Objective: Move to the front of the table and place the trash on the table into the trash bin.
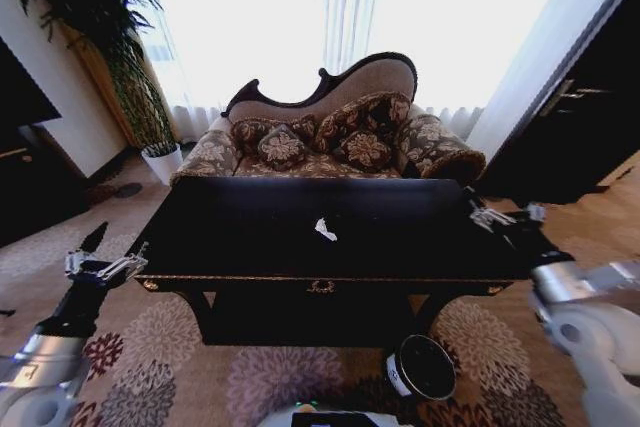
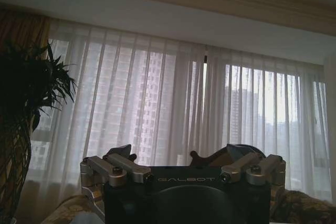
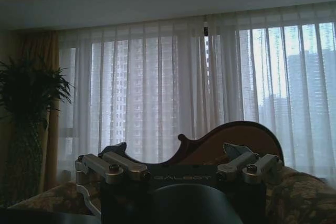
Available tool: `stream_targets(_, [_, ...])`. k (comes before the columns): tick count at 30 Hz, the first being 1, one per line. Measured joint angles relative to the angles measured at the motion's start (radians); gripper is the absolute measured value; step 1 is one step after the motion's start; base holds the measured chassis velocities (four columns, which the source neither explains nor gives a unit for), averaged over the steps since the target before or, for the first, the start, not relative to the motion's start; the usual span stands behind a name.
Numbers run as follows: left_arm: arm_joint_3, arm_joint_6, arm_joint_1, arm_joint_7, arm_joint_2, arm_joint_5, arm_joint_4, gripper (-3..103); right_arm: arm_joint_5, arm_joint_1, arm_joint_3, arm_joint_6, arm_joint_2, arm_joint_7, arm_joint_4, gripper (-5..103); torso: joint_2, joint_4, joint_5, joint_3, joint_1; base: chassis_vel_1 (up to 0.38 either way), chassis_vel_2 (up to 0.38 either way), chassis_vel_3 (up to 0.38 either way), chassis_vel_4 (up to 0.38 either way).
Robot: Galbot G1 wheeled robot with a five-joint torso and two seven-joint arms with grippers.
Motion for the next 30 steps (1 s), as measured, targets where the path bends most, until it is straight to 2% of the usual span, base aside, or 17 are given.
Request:
stream_targets(3, [0.001,0.000,0.000,0.000,0.001,0.001,0.000,100,0.003,0.006,-0.034,0.000,-0.020,0.023,0.018,100,0.000,0.0000,0.0000,0.000,0.000,0.000,0.000,0.000,0.000])
stream_targets(6, [0.019,0.002,-0.002,-0.001,0.004,0.010,-0.004,100,-0.013,0.029,-0.100,0.000,-0.070,0.064,0.046,100,0.000,0.0005,-0.0003,0.000,0.000,0.000,0.000,0.000,0.000])
stream_targets(12, [0.035,0.006,-0.002,-0.002,0.013,0.020,-0.003,100,-0.032,0.037,-0.176,-0.018,-0.123,0.122,0.088,100,0.000,-0.0002,0.0000,0.000,0.000,0.000,0.000,0.000,0.000])
stream_targets(15, [0.020,0.005,0.005,-0.002,0.020,0.018,-0.002,100,-0.110,0.057,-0.309,-0.030,-0.167,0.173,0.107,100,0.000,0.0001,-0.0002,0.000,0.000,0.000,0.000,0.000,0.000])
stream_targets(17, [0.019,0.005,0.005,-0.002,0.021,0.018,-0.002,100,-0.121,0.060,-0.322,-0.031,-0.170,0.175,0.106,100,0.000,0.0001,-0.0002,0.000,0.000,0.000,0.000,0.000,0.000])
stream_targets(18, [0.017,0.005,0.008,-0.002,0.020,0.018,-0.002,100,-0.164,0.079,-0.378,-0.036,-0.180,0.182,0.098,100,0.000,0.0000,-0.0003,0.000,0.000,0.000,0.000,0.000,0.000])
stream_targets(20, [0.018,0.004,0.011,-0.002,0.016,0.022,-0.003,100,-0.188,0.108,-0.440,-0.048,-0.201,0.203,0.089,100,0.000,0.0000,-0.0001,0.000,0.000,0.000,0.000,0.000,0.000])
stream_targets(21, [0.019,0.004,0.011,-0.002,0.014,0.024,-0.004,100,-0.189,0.119,-0.461,-0.054,-0.211,0.214,0.086,100,0.000,0.0001,0.0000,0.000,0.000,0.000,0.000,0.000,0.000])
stream_targets(22, [0.024,0.004,0.014,-0.002,0.008,0.031,-0.009,100,-0.179,0.165,-0.535,-0.068,-0.246,0.254,0.068,100,0.000,0.0000,0.0000,0.000,0.000,0.000,0.000,0.000,0.000])
stream_targets(23, [0.024,0.004,0.014,-0.002,0.008,0.031,-0.009,100,-0.179,0.165,-0.535,-0.068,-0.246,0.254,0.068,100,0.000,0.0000,0.0000,0.000,0.000,0.000,0.000,0.000,0.000])
stream_targets(25, [0.029,0.004,0.015,-0.002,0.003,0.038,-0.013,100,-0.160,0.236,-0.609,-0.074,-0.286,0.282,0.027,100,0.000,0.0000,0.0001,0.000,0.000,0.000,0.000,0.000,0.000])
stream_targets(28, [0.034,0.005,0.017,-0.002,0.000,0.044,-0.016,100,-0.149,0.313,-0.661,-0.078,-0.320,0.285,-0.020,100,0.000,0.0002,0.0000,0.000,0.000,0.000,0.000,0.000,0.000])
stream_targets(30, [0.038,0.005,0.019,-0.002,-0.002,0.051,-0.016,100,-0.109,0.385,-0.700,-0.088,-0.351,0.284,-0.052,100,0.000,0.0001,-0.0001,0.000,0.000,0.000,0.000,0.000,0.000])
